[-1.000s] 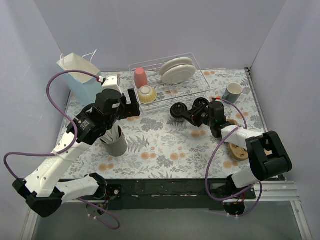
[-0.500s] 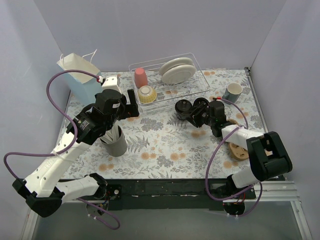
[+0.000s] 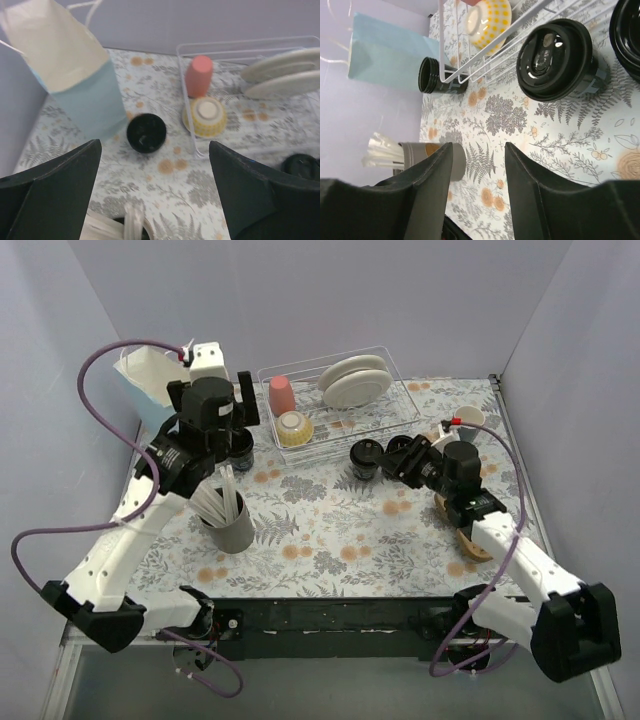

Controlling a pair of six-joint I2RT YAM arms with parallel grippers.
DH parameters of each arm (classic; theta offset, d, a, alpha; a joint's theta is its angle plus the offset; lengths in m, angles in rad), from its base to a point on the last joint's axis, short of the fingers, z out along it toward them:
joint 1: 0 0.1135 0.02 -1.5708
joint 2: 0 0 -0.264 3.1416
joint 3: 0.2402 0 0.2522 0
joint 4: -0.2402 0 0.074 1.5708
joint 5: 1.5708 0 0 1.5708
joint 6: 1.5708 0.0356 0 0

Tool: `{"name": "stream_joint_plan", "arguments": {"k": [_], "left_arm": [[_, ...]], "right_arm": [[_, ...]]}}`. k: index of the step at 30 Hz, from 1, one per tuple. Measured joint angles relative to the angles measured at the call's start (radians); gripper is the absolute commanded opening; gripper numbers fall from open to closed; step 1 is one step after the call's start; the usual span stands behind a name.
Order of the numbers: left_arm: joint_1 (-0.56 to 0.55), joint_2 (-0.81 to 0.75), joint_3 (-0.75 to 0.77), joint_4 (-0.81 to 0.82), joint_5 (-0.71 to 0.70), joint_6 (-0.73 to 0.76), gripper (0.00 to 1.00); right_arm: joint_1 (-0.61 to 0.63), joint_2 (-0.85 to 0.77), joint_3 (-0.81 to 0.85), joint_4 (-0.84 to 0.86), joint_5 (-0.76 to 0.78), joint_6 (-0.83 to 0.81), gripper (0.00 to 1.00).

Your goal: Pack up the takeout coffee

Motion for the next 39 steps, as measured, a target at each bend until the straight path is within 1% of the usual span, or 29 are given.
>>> {"name": "stream_joint_plan", "arguments": {"k": [3,6,10,11,15,17,18,19,20,21,28,30,32,35,36,38,39], "left_arm": [[0.114,0.077,0.056,0.035,0.009,0.065,0.88],[0.23,0.163,0.098,0.092,0.026,0.146,0.91],[0.323,0.267,0.126,0.125,0.1,0.248,0.91],[0.341,0.291,0.14,0.126,0.121,0.264,0.91],[0.449,0.404,0.214,0.119,0.243,0.313,0.83],[0.494,0.447,0.235,0.112,0.293,0.329,0.82],[0.508,0.462,0.24,0.109,0.311,0.334,0.79],[0.516,0.475,0.242,0.105,0.322,0.34,0.71],[0.523,0.487,0.243,0.1,0.334,0.344,0.67],[0.528,0.497,0.243,0.097,0.342,0.346,0.65],[0.556,0.539,0.243,0.094,0.409,0.351,0.64],[0.566,0.54,0.243,0.092,0.417,0.351,0.61],[0.571,0.541,0.243,0.087,0.425,0.347,0.54],[0.577,0.542,0.243,0.077,0.433,0.34,0.4],[0.578,0.542,0.243,0.074,0.436,0.338,0.31],[0.578,0.542,0.243,0.067,0.438,0.334,0.24],[0.578,0.542,0.243,0.064,0.436,0.334,0.18]], "right_arm": [[0.0,-0.121,0.028,-0.098,-0.002,-0.107,0.55],[0.0,-0.198,0.06,-0.169,-0.017,-0.186,0.54],[0.0,-0.288,0.064,-0.221,-0.052,-0.246,0.55],[0.0,-0.305,0.064,-0.231,-0.062,-0.255,0.55],[0.0,-0.338,0.064,-0.25,-0.091,-0.282,0.55],[0.0,-0.337,0.064,-0.25,-0.105,-0.285,0.55],[0.0,-0.335,0.064,-0.249,-0.113,-0.286,0.55],[0.0,-0.332,0.064,-0.248,-0.119,-0.286,0.55],[0.0,-0.328,0.064,-0.245,-0.124,-0.287,0.54],[0.0,-0.32,0.064,-0.241,-0.13,-0.288,0.55],[0.0,-0.285,0.064,-0.237,-0.146,-0.296,0.55],[0.0,-0.285,0.064,-0.23,-0.146,-0.301,0.55],[0.0,-0.285,0.064,-0.225,-0.146,-0.304,0.55],[0.0,-0.284,0.064,-0.216,-0.147,-0.307,0.55],[0.0,-0.284,0.064,-0.215,-0.147,-0.307,0.55],[0.0,-0.284,0.064,-0.215,-0.146,-0.307,0.55],[0.0,-0.284,0.064,-0.215,-0.146,-0.307,0.55]]}}
